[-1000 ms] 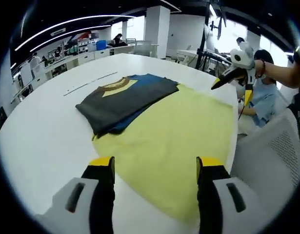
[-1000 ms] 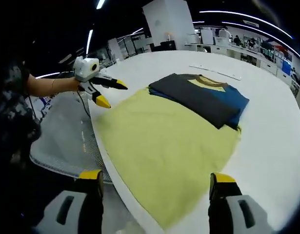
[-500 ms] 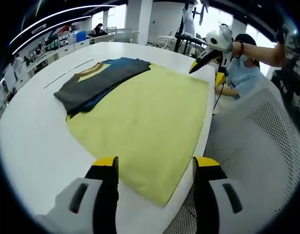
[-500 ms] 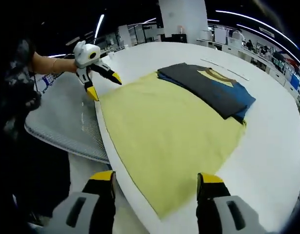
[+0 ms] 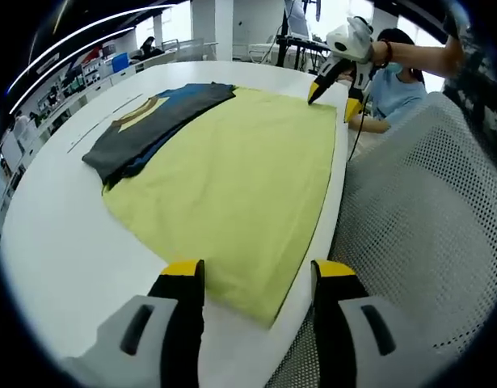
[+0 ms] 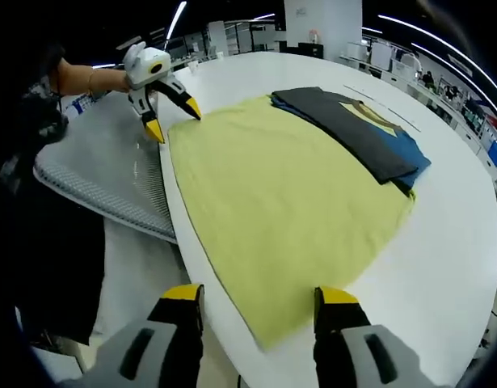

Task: Fold the garment on the visible template until the final outline fits inside the template.

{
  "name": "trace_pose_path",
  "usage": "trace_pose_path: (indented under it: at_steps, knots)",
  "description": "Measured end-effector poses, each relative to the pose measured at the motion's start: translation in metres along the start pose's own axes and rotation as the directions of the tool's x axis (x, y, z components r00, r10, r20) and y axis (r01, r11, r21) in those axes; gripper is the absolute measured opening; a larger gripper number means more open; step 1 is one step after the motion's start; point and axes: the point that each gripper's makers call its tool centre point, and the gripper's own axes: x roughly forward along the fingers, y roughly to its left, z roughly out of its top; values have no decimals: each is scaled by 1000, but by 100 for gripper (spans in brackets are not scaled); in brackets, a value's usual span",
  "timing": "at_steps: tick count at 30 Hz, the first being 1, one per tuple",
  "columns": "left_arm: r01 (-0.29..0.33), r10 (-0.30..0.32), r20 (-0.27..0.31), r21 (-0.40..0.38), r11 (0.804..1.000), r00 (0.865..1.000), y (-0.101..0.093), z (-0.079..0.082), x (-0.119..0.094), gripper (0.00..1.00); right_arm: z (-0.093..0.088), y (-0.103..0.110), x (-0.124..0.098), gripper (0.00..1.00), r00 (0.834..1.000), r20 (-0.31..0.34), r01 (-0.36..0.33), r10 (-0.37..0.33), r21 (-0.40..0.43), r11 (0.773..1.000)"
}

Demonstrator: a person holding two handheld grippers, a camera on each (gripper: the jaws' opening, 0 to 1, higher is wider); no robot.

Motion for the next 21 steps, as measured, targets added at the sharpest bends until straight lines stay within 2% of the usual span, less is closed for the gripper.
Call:
trace_pose_path:
  at_steps: [7,10,17,21]
  knots:
    - [-9,10,-21,28,1000,1000,2,-4,2,47,-7,-2,2,44,999,-38,21,-23,-57,998]
    - [-22,23,-21,37,999,1000,5,-4,2,43,-9,-8,2,40,997,-60,47,-53,-106,993]
    - [-8,10,-23,73,997,1000,0,-3,1,39,-8,-6,2,38,998,-53,37,-42,-102,994]
    - [5,-2,-38,85,996,999,-2,-3,2,35,-7,-9,2,27,998,-46,44,-49,-98,994]
